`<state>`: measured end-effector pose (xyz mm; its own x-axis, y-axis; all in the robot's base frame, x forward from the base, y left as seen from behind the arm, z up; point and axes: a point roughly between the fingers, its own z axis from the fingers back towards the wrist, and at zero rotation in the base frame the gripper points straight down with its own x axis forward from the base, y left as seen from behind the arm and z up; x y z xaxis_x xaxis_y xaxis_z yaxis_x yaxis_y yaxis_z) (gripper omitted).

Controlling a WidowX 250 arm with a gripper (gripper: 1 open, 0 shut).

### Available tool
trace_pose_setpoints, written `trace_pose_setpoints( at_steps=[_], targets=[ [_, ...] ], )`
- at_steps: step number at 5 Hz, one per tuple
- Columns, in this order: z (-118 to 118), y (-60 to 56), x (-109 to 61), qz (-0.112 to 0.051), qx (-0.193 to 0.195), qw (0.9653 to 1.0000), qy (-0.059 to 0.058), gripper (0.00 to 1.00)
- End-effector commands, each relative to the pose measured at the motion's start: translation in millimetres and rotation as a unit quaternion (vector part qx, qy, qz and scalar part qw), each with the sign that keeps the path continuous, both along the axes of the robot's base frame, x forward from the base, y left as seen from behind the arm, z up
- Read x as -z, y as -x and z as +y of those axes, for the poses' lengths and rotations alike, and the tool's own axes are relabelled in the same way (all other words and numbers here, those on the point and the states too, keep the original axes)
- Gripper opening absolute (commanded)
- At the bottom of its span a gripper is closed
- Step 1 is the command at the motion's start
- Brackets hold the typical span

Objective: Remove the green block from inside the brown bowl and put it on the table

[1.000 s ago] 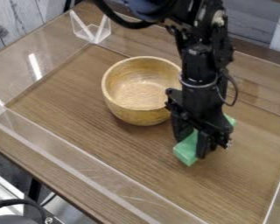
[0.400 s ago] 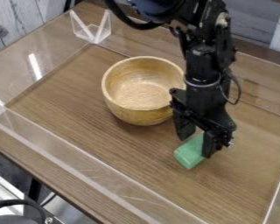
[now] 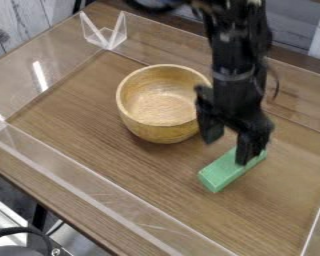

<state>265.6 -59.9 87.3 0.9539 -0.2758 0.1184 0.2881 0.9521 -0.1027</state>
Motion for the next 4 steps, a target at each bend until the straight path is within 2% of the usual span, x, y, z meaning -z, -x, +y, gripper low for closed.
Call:
trace_pose_setpoints(
  at_steps=[1, 2, 3, 4],
  targets=[
    [5.7, -15.1, -46.7, -0.063, -0.017, 0.9979, 0.006, 1.00],
    [14.8, -17.7, -70.0, -0.082, -0.029, 0.9962, 0.006, 1.00],
    [8.7, -14.2, -53.3, -0.066, -0.018, 0.9976, 0.005, 1.00],
    [5.6, -15.6, -38.9, -0.051, -0.016, 0.9986, 0.004, 1.00]
  ],
)
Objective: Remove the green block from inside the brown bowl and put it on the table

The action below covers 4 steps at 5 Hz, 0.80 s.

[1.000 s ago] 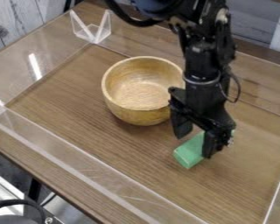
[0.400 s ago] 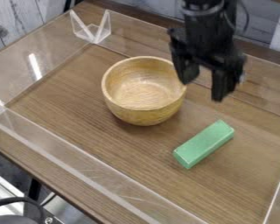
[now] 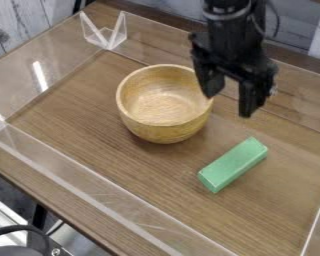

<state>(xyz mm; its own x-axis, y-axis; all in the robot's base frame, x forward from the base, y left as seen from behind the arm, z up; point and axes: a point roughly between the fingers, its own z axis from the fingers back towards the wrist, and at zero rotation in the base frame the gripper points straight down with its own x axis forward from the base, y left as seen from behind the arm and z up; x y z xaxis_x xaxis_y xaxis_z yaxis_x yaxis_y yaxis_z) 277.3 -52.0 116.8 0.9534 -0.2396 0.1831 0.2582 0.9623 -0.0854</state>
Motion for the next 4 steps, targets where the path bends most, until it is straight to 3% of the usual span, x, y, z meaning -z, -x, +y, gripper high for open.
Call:
trace_pose_setpoints(
  at_steps=[1, 4],
  targets=[
    [-4.1, -0.6, 4.2, -0.002, 0.011, 0.9999, 0.001, 1.00],
    [4.1, -1.7, 6.8, 0.005, 0.012, 0.9999, -0.004, 1.00]
  ],
)
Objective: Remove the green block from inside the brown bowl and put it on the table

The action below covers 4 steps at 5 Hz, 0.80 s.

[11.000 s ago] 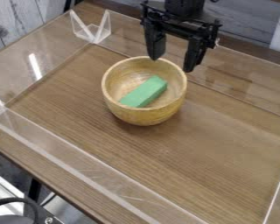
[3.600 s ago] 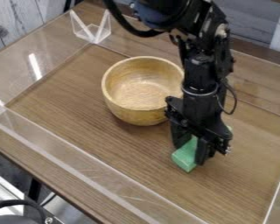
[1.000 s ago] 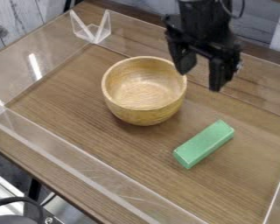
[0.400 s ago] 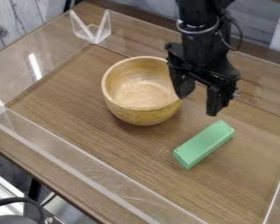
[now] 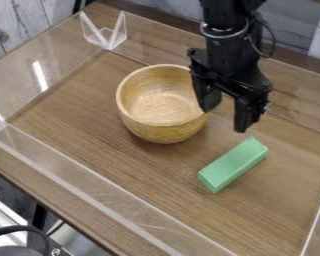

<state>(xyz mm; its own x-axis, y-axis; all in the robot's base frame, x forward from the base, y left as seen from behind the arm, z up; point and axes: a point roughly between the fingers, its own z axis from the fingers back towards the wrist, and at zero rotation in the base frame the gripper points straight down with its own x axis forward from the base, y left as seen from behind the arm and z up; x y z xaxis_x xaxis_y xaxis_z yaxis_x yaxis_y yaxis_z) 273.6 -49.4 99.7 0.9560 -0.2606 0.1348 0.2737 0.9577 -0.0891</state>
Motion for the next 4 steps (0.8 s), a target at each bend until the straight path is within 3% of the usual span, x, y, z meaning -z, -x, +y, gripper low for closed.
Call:
trace_pose_setpoints(
  at_steps=[1, 4],
  targets=[
    [2.4, -4.7, -9.0, -0.016, 0.005, 0.9999, 0.000, 1.00],
    [6.4, -4.4, -14.2, -0.018, 0.010, 0.9998, -0.004, 1.00]
  ],
)
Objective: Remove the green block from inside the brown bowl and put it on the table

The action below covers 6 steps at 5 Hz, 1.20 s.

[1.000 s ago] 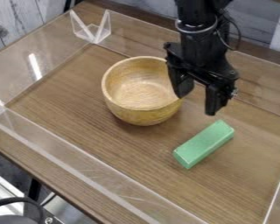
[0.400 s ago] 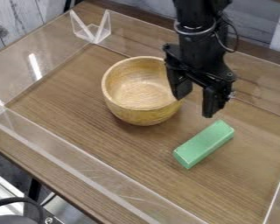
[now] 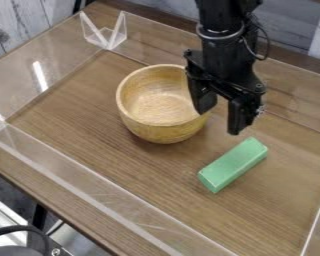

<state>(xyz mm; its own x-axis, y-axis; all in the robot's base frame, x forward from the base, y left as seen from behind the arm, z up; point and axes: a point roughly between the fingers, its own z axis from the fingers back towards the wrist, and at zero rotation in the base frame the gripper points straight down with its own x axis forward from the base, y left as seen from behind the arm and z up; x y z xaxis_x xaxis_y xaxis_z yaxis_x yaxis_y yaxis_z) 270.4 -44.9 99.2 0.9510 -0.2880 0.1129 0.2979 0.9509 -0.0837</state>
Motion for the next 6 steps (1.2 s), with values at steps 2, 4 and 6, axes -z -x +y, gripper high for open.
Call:
trace_pose_setpoints(
  at_steps=[2, 4, 6],
  targets=[
    [5.1, -6.7, -13.1, -0.020, -0.002, 0.9998, 0.002, 1.00],
    [9.2, -4.2, -7.0, -0.005, -0.003, 1.0000, 0.003, 1.00],
    [19.1, -1.0, -6.0, 0.005, -0.010, 0.9999, 0.002, 1.00]
  ],
)
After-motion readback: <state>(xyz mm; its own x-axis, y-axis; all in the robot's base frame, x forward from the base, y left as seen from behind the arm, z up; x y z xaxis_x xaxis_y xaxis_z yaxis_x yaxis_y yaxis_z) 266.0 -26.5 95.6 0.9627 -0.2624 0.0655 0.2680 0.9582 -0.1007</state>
